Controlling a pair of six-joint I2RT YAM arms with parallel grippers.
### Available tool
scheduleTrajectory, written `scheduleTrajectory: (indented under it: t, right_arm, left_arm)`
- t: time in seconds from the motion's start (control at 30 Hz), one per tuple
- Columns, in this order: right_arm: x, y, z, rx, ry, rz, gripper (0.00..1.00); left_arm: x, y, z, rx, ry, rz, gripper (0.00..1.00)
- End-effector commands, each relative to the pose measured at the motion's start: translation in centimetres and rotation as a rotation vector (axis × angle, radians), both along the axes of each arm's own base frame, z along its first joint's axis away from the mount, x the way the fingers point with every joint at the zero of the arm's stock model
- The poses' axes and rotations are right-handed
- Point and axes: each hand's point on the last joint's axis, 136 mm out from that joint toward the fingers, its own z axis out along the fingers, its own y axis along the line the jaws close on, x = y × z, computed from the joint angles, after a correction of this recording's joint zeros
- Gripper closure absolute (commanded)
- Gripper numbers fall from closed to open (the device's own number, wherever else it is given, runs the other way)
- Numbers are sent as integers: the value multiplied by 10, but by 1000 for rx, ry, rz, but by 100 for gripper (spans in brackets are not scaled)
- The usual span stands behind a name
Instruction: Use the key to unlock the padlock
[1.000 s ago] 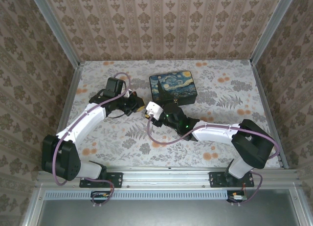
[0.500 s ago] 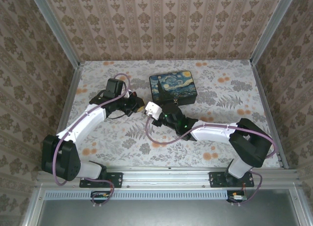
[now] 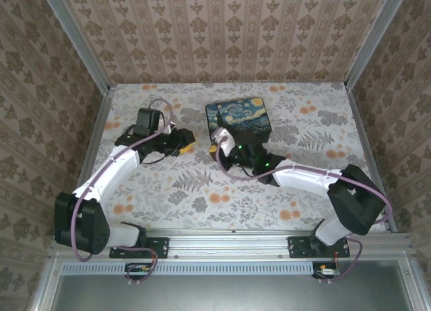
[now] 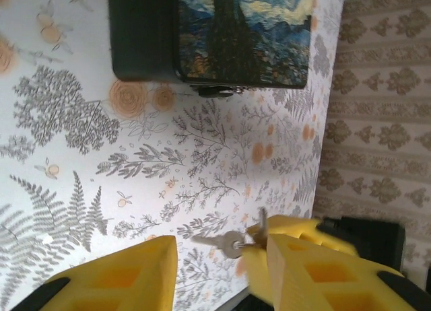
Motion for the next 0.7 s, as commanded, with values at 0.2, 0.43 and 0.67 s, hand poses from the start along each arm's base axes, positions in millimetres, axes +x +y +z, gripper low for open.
scheduleTrajectory:
  t: [0.2, 0.43, 0.67]
  right_arm:
    - [-44, -5, 57, 405, 545, 310, 96]
    - [-51, -9, 71, 463, 643, 384, 96]
    - [-48, -8, 76, 468, 653, 391, 96]
  left_arm:
    - [-16, -43, 73, -244, -469, -378, 61]
    - [-28, -54, 67, -261, -487, -495, 54]
    - [-36, -55, 69, -258, -506, -527, 56]
